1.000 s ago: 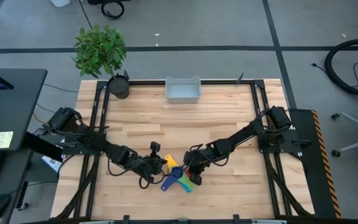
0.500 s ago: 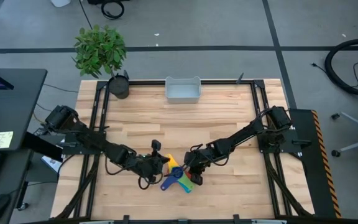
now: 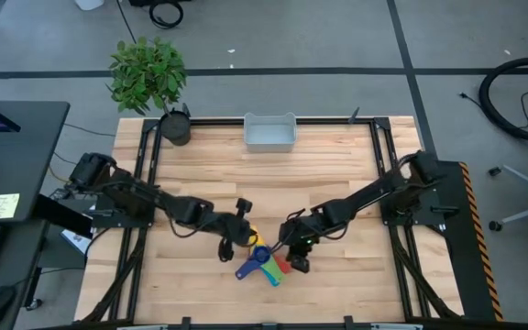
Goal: Nest measuring cups in basket
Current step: Adjust the stacked measuring cups on the table
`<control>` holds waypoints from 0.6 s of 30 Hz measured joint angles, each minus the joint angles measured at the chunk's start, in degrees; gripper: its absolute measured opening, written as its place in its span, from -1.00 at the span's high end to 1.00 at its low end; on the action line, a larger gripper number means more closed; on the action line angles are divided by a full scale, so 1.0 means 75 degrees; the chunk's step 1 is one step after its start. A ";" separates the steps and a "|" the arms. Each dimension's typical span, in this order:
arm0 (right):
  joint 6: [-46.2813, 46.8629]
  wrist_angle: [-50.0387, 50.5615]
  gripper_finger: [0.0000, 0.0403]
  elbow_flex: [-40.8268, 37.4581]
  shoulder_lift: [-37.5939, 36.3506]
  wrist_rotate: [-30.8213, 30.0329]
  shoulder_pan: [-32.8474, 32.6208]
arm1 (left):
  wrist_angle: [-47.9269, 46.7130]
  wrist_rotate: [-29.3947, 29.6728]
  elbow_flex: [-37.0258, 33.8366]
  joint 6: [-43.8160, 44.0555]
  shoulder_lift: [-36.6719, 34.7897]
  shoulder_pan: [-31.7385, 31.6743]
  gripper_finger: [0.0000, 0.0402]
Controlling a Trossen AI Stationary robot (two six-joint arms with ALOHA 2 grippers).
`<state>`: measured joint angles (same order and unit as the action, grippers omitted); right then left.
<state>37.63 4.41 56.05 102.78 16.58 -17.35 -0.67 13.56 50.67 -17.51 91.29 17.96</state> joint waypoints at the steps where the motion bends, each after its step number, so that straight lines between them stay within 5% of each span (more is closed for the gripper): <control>1: 0.0017 0.0285 0.99 0.0000 -0.0158 0.0011 -0.0026 | -0.0190 -0.0181 0.0118 -0.0016 0.0000 -0.0114 0.99; 10: 0.0842 -0.0271 1.00 0.0000 -0.1111 0.0249 -0.0736 | -0.0930 -0.1946 0.0499 -0.0441 0.0000 -0.1235 1.00; 18: 0.1767 -0.2674 1.00 0.0008 -0.0177 -0.0595 -0.1249 | -0.0856 -0.3049 0.0500 -0.1552 0.0008 -0.1680 1.00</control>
<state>50.89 -15.65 56.11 101.45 12.12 -26.72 -7.09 -9.31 54.42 -29.15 91.34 5.36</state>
